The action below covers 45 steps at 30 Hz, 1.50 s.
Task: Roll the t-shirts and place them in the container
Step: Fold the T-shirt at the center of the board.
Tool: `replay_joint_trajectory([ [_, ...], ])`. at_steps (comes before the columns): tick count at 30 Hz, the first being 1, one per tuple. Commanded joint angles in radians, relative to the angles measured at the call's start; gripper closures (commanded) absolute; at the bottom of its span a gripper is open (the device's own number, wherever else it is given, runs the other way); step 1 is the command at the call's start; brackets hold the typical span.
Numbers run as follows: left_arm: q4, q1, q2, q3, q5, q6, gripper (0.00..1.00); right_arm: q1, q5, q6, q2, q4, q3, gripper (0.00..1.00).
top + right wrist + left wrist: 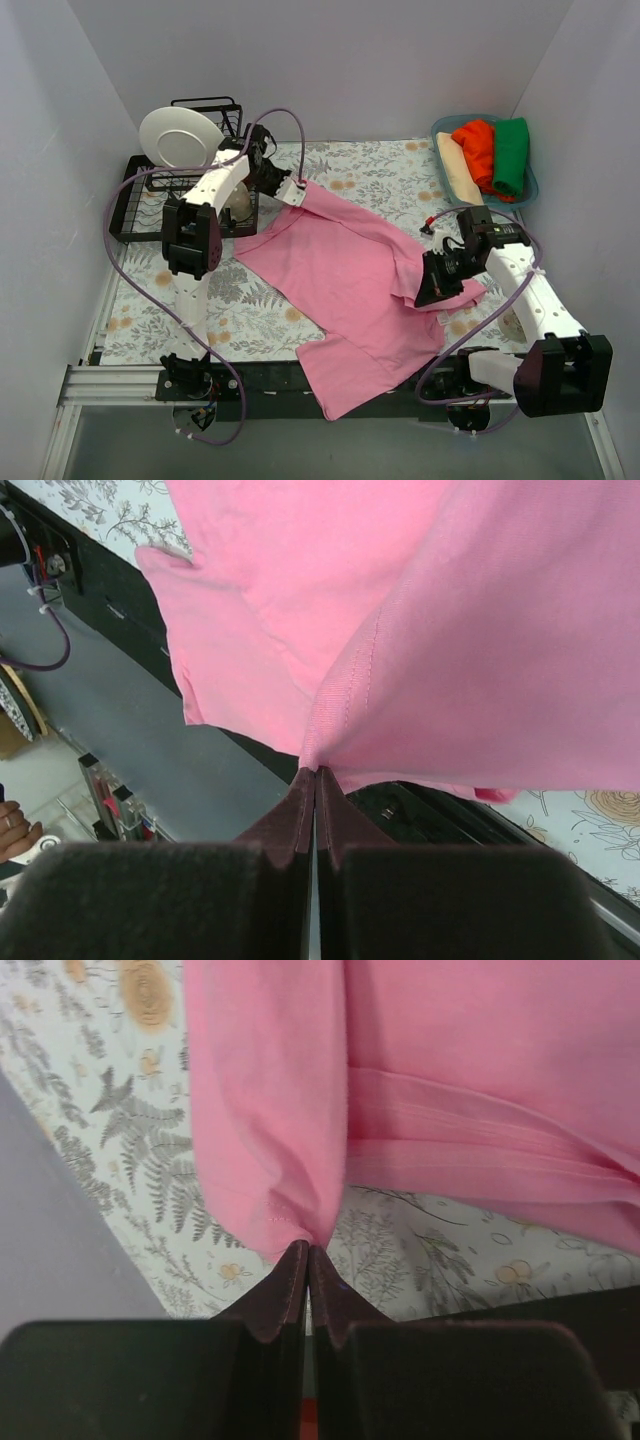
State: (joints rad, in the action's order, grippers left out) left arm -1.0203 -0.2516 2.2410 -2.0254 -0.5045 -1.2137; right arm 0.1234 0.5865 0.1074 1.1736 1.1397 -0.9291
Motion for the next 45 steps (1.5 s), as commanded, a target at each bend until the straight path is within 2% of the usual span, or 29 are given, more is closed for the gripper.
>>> replay_joint_trajectory([
  [1,-0.182,0.083,0.017,0.074,0.038,-0.118,1.00,0.019,0.013,-0.005,-0.009,0.029,-0.031,0.99],
  [3,-0.158,0.078,-0.003,0.115,0.046,-0.113,0.97,0.018,-0.005,-0.014,-0.009,0.035,-0.045,0.99],
  [4,-0.137,0.077,-0.014,0.129,0.043,-0.107,0.68,0.019,-0.022,-0.018,-0.003,0.040,-0.053,0.99],
  [5,-0.085,0.077,-0.035,0.151,0.032,-0.077,0.54,0.016,-0.039,-0.020,0.014,0.049,-0.068,0.99],
  [6,-0.063,0.077,-0.041,0.151,0.011,-0.063,0.48,0.010,-0.034,-0.018,0.033,0.066,-0.115,0.97],
  [7,-0.045,0.074,-0.044,0.145,0.000,-0.044,0.43,-0.031,-0.012,0.000,0.066,0.099,-0.147,0.91],
  [8,-0.020,0.065,-0.044,0.130,-0.015,0.015,0.42,-0.059,0.015,0.003,0.083,0.115,-0.180,0.78],
  [10,-0.029,0.052,-0.020,0.036,-0.051,0.078,0.40,-0.145,0.054,0.017,0.136,0.167,-0.273,0.65],
  [11,-0.031,0.040,-0.011,0.006,-0.061,0.157,0.39,-0.165,0.073,0.020,0.150,0.167,-0.292,0.46],
  [13,-0.006,0.026,0.005,-0.059,-0.094,0.245,0.37,-0.185,0.125,0.043,0.179,0.167,-0.352,0.28],
  [14,0.027,0.012,0.006,-0.068,-0.101,0.290,0.37,-0.186,0.148,0.055,0.185,0.167,-0.368,0.02],
  [17,0.144,-0.014,-0.007,-0.061,-0.146,0.483,0.33,-0.200,0.106,0.039,0.216,0.116,-0.448,0.01],
  [19,0.219,-0.026,0.002,-0.050,-0.164,0.668,0.30,-0.237,-0.017,0.018,0.239,0.068,-0.500,0.01],
  [20,0.315,-0.044,0.011,-0.049,-0.160,0.742,0.30,-0.246,-0.064,0.047,0.251,0.042,-0.514,0.02],
  [21,0.366,-0.051,0.020,-0.053,-0.152,0.910,0.30,-0.251,-0.104,0.107,0.283,0.037,-0.534,0.01],
  [22,0.465,-0.057,0.044,-0.062,-0.140,0.984,0.29,-0.251,-0.225,0.147,0.299,0.028,-0.545,0.02],
  [24,0.546,-0.071,0.069,-0.085,-0.108,1.135,0.28,-0.261,-0.339,0.305,0.331,-0.015,-0.530,0.07],
  [25,0.581,-0.074,0.090,-0.113,-0.097,1.266,0.27,-0.261,-0.403,0.363,0.343,-0.017,-0.521,0.10],
  [26,0.629,-0.083,0.101,-0.128,-0.086,1.313,0.27,-0.266,-0.431,0.427,0.356,-0.017,-0.492,0.14],
  [28,0.654,-0.090,0.114,-0.156,-0.071,1.419,0.27,-0.280,-0.468,0.532,0.394,-0.002,-0.464,0.15],
  [31,0.701,-0.107,0.103,-0.148,-0.080,1.490,0.26,-0.297,-0.471,0.612,0.451,0.054,-0.439,0.15],
  [37,0.785,-0.133,0.017,-0.001,-0.100,1.568,0.25,-0.307,-0.557,0.692,0.531,0.066,-0.416,0.15],
  [45,0.844,-0.137,-0.029,0.100,-0.101,1.617,0.25,-0.326,-0.614,0.719,0.676,0.052,-0.427,0.36],
])
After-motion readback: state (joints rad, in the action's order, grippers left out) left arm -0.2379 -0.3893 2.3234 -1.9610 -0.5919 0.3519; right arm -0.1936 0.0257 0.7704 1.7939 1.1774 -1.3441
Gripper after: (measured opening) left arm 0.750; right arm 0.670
